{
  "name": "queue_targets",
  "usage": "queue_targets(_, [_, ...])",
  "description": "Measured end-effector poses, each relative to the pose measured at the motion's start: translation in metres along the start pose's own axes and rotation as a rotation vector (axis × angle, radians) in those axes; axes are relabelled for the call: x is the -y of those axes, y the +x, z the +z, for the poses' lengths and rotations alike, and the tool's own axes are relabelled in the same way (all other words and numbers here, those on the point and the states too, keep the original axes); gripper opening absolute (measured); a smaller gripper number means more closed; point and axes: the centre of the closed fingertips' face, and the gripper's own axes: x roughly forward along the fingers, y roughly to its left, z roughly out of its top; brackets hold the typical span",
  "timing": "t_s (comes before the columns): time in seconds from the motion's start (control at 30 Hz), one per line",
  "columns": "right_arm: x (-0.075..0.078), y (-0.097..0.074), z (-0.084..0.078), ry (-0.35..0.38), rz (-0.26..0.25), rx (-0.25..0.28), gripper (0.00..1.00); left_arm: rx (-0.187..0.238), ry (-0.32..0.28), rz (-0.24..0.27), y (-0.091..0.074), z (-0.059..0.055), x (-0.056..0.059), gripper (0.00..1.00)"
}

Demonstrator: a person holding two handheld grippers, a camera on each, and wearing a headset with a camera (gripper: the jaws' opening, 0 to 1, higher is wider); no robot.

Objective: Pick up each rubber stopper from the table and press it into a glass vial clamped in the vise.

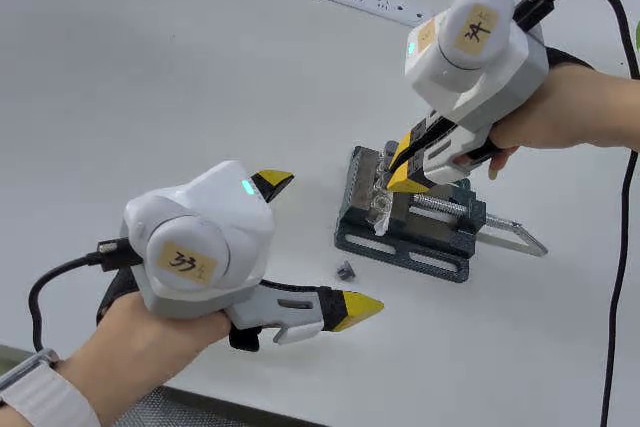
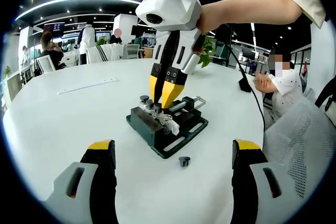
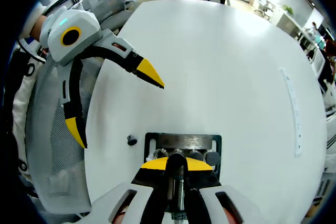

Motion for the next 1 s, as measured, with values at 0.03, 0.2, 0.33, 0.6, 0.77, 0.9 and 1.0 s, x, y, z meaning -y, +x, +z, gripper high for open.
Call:
queue_targets(0.03, [-0.0001,-0.0003,0.0001,0.000,0.000,0.001,0.05,0.000,0.001,0.001,-0.0001,0.0002,0.0001,0.91])
queue_targets(0.2, [0.0007,0.0014,0.0002,0.000,-0.007,-0.008,0.05,0.002,-0.002,0.000,-0.0001,0.0011,0.0003,0.91])
queue_targets(0.33, [0.0008,0.0012,0.0013,-0.008,-0.005,-0.019,0.04,0.002,-0.002,-0.004,0.0001,0.0010,0.0013,0.90])
queue_targets(0.6, [0.0009,0.0023,0.0034,-0.023,0.015,-0.081,0.04,0.003,-0.006,-0.004,-0.0004,0.0000,0.0009,0.90])
queue_targets(0.77, [0.0001,0.0026,0.0027,-0.034,0.034,-0.127,0.03,0.000,-0.009,-0.004,-0.0007,-0.0005,0.0008,0.89])
queue_targets(0.9, [-0.0002,0.0015,0.0017,-0.009,0.042,-0.119,0.03,0.000,-0.011,-0.004,-0.0006,-0.0004,0.0011,0.88])
queue_targets(1.0, [-0.0011,0.0011,0.0023,0.004,0.047,-0.118,0.03,0.000,-0.013,-0.004,-0.0006,-0.0003,0.0015,0.88])
